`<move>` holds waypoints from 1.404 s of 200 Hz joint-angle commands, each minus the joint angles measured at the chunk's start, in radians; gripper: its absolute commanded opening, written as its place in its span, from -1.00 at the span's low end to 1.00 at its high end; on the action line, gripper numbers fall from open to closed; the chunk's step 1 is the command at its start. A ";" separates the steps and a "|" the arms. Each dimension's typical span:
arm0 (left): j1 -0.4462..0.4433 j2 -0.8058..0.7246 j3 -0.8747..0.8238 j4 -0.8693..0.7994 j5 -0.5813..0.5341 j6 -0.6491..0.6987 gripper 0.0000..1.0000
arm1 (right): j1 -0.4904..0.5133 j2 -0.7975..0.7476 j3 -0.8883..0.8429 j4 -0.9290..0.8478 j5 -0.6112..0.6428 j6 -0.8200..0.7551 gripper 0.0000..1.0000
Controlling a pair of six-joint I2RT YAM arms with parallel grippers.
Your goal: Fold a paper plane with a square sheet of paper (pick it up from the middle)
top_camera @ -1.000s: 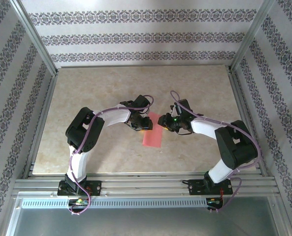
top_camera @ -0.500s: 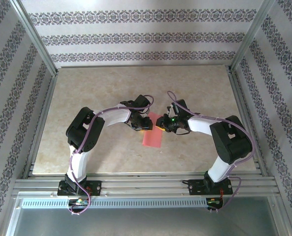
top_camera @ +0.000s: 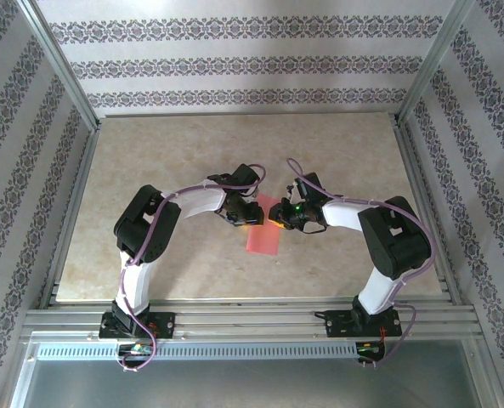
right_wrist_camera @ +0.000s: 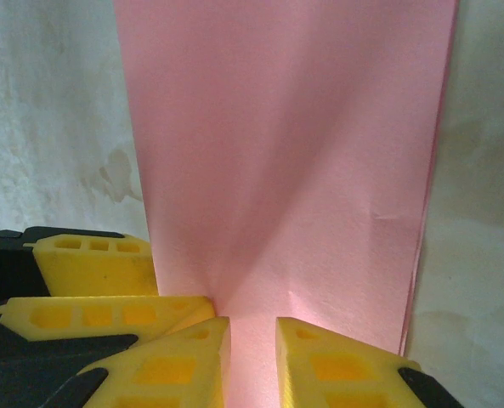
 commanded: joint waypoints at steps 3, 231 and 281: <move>-0.020 0.107 -0.052 -0.095 -0.048 0.000 -0.22 | 0.009 0.024 0.019 -0.014 -0.009 -0.015 -0.54; 0.002 -0.079 0.101 -0.167 -0.125 0.036 -0.10 | 0.012 0.131 0.085 -0.365 0.160 -0.149 -0.86; 0.027 -0.204 -0.030 0.058 0.050 -0.016 -0.16 | 0.017 0.154 0.086 -0.358 0.168 -0.150 -0.88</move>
